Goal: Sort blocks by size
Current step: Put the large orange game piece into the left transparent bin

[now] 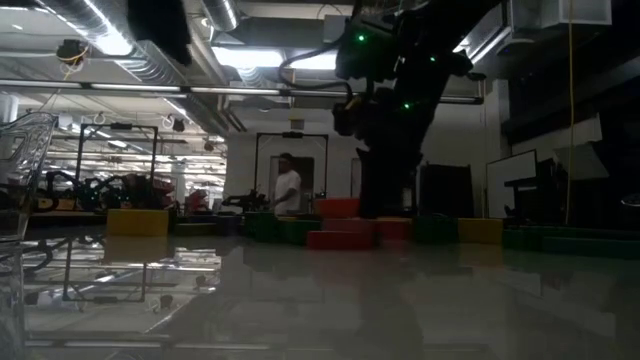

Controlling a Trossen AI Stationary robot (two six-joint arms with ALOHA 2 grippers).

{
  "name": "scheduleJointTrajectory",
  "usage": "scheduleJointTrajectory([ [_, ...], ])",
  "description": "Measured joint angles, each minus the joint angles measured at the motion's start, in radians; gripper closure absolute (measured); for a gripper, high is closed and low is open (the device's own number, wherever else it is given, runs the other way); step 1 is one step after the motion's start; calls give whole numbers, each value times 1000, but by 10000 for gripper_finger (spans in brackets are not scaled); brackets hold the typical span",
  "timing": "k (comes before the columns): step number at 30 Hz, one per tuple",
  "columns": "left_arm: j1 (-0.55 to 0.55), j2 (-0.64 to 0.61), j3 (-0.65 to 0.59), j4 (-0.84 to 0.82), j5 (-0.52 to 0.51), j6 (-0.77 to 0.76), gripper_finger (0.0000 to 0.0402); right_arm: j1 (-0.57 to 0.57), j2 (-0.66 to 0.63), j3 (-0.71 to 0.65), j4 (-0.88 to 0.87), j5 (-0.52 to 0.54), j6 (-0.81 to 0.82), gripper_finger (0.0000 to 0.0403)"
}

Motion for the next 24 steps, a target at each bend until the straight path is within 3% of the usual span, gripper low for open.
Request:
scheduleJointTrajectory([
  [12,0,280,0,253,-150,479,224,-1,-2,1,38,-155,2,180],
  [19,1,444,0,401,-270,626,224,-1,-2,2,58,-267,5,172],
  [24,1,517,0,490,-284,687,224,-1,-4,2,86,-326,11,178],
])
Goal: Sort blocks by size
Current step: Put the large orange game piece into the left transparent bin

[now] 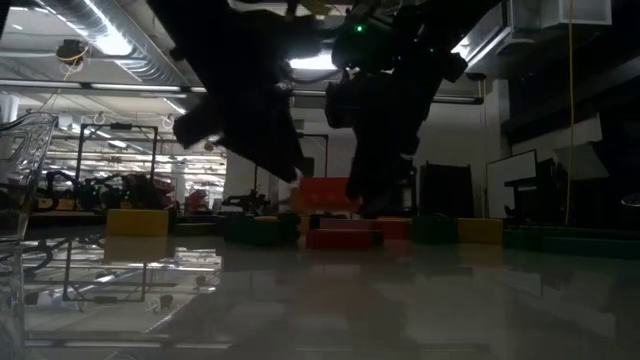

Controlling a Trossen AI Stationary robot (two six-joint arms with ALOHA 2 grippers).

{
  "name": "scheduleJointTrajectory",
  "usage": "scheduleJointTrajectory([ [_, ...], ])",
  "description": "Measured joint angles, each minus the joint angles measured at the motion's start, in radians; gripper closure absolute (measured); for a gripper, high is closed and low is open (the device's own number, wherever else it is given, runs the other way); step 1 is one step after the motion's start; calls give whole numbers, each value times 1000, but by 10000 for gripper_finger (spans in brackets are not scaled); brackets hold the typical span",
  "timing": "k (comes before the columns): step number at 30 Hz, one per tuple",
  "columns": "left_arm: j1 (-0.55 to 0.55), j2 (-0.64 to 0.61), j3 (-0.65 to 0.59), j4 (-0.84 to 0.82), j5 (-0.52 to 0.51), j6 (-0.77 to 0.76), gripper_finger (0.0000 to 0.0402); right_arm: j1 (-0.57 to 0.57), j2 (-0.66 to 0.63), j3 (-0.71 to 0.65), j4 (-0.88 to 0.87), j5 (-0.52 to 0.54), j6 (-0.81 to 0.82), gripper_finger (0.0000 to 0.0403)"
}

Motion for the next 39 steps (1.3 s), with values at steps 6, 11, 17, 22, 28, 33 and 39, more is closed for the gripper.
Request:
scheduleJointTrajectory([
  [6,5,28,0,60,-23,19,224,0,0,0,10,-53,2,174],
  [11,22,36,0,96,-26,18,224,0,0,0,21,-79,38,175],
  [17,37,52,1,102,-12,22,224,0,0,0,49,-108,57,174],
  [22,39,72,1,113,-10,61,224,0,0,0,47,-108,74,174],
  [28,40,83,1,129,-22,76,243,0,0,0,43,-108,76,174],
  [33,39,85,1,130,-19,76,308,0,0,0,42,-107,77,173],
  [39,34,86,1,129,-19,76,316,0,0,0,41,-101,76,173],
])
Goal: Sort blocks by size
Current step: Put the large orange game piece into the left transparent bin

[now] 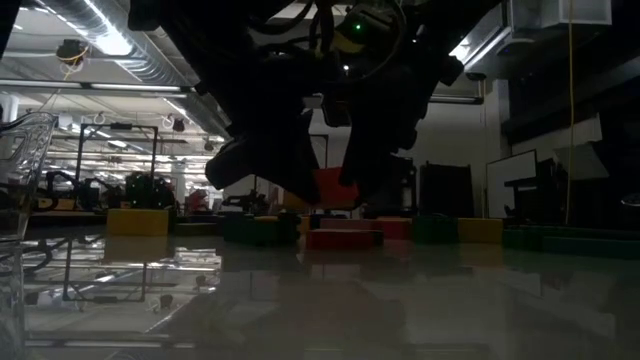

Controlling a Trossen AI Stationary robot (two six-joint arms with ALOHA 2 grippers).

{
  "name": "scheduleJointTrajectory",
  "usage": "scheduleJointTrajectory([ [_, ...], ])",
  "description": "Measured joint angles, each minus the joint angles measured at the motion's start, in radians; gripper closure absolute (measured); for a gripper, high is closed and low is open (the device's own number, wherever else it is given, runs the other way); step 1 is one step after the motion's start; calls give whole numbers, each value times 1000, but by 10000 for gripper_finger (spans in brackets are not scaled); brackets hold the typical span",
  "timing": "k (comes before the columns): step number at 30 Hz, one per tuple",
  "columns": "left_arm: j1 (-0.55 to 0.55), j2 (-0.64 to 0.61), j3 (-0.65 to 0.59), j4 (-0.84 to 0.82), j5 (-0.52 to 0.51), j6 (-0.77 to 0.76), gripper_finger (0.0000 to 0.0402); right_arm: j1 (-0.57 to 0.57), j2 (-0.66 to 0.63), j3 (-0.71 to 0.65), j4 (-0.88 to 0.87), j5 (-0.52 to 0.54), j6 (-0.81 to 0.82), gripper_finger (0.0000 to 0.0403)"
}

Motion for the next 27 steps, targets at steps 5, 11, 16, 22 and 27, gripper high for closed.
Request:
scheduleJointTrajectory([
  [5,-20,-6,0,-4,3,-15,316,0,0,0,-1,-2,-14,173],
  [11,-50,-27,0,-16,5,-61,316,1,-1,3,3,-6,-58,173],
  [16,-63,-55,-2,-37,23,-108,316,2,-3,4,9,-9,-94,173],
  [22,-66,-67,0,-64,87,-195,315,2,-2,5,12,-27,-171,172],
  [27,-67,-71,2,-82,116,-242,316,1,-1,3,22,-55,-187,172],
])
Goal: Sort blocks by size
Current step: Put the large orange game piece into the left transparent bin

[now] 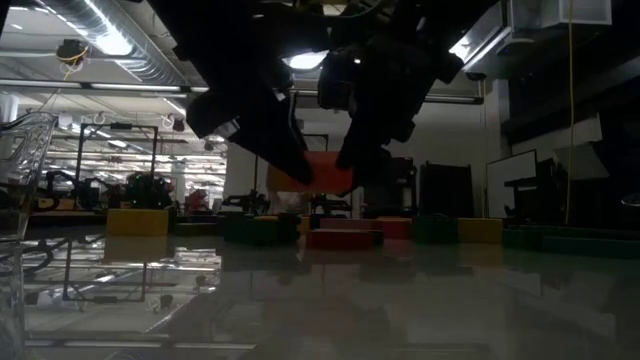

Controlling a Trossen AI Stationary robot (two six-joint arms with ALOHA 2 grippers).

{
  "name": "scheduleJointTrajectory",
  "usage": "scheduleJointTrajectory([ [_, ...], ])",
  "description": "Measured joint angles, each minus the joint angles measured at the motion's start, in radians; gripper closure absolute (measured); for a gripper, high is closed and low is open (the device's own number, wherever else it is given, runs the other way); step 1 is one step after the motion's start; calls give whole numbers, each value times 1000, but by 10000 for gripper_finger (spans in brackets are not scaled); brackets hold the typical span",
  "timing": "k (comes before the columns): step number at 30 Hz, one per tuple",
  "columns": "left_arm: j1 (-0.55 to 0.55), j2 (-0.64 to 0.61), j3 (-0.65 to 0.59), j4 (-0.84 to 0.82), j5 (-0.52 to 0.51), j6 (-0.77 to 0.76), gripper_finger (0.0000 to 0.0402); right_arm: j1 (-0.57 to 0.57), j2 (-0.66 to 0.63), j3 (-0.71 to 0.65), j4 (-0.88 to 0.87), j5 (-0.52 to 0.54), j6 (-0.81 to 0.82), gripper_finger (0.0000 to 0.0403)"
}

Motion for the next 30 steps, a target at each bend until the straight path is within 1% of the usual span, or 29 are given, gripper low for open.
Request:
scheduleJointTrajectory([
  [7,1,0,0,0,52,-27,316,-5,1,-1,0,6,-7,172],
  [10,2,0,0,-5,59,-53,316,-13,1,-1,1,14,-30,172],
  [13,3,0,0,-9,66,-93,314,-13,1,-2,5,42,-32,172],
  [18,10,1,-4,-33,216,-209,324,-24,5,-7,2,102,-41,175],
  [19,15,-1,-3,-38,224,-235,326,-24,2,-7,7,101,-40,175],
  [22,26,0,-3,-46,205,-251,328,-19,1,-5,10,102,-39,175],
  [27,23,-11,-3,-39,208,-232,324,-25,1,-5,14,180,-34,174],
  [30,26,-49,-3,-45,203,-215,326,-21,1,-5,14,172,-58,174],
])
